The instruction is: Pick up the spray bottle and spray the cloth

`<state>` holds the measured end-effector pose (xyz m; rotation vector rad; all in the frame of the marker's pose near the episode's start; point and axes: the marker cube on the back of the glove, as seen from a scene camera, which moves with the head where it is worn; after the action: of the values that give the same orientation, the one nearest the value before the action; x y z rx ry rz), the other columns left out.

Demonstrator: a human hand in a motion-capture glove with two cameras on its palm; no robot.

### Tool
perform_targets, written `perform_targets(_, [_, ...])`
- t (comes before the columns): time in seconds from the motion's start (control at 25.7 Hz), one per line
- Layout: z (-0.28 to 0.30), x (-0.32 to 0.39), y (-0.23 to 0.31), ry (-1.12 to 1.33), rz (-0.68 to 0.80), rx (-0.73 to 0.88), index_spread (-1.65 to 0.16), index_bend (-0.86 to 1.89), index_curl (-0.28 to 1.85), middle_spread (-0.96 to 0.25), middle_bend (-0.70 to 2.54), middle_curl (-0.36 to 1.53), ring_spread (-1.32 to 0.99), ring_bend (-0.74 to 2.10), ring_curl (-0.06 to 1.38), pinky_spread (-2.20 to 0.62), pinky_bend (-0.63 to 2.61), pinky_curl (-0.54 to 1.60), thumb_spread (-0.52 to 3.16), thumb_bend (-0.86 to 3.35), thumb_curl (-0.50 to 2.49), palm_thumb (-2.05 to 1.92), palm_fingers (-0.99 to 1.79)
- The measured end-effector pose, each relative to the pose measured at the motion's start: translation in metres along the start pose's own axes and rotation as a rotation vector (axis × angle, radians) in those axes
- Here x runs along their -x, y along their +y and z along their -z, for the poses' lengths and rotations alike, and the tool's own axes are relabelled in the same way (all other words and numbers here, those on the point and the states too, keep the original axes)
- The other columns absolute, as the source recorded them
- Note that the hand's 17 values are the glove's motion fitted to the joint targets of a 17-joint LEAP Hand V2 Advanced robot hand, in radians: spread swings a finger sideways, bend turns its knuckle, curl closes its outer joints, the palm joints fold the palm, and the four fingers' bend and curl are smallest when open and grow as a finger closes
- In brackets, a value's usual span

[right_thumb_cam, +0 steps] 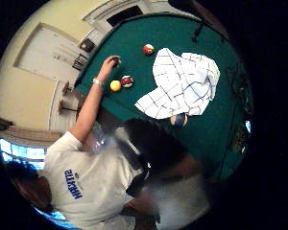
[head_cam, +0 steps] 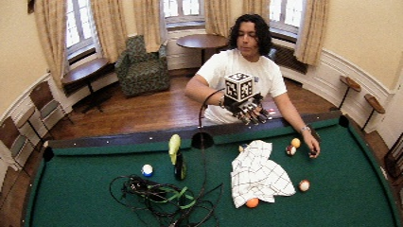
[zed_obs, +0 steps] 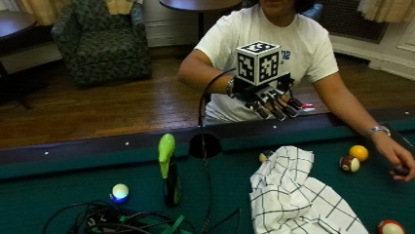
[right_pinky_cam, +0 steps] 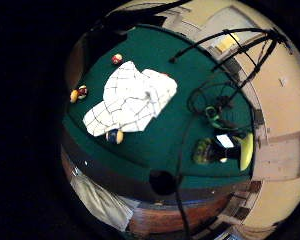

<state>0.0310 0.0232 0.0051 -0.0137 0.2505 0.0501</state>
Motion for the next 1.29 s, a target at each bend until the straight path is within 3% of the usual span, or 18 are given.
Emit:
perform_targets(0.58, [0.033, -0.122, 0.042, 0.045, -0.350, -0.047, -0.44, 0.16, 0.23, -0.05, 0.20, 0.26, -0.04, 0.34, 0.22, 0.23, 0.36, 0.27, 1.05, -0.01, 0.22, 0.33, 0.38])
perform_targets(0.9, [0.033, -0.203, 0.083, -0.096, -0.512, -0.180, -0.44, 0.15, 0.24, -0.05, 0.20, 0.28, -0.04, 0.35, 0.24, 0.23, 0.33, 0.28, 1.06, -0.01, 0.24, 0.38, 0.42])
perform_targets(1.29, [0.018, -0.232, 0.107, -0.297, -0.600, -0.284, -0.43, 0.14, 0.25, -0.05, 0.20, 0.30, -0.05, 0.36, 0.26, 0.23, 0.33, 0.30, 1.07, -0.01, 0.27, 0.44, 0.46])
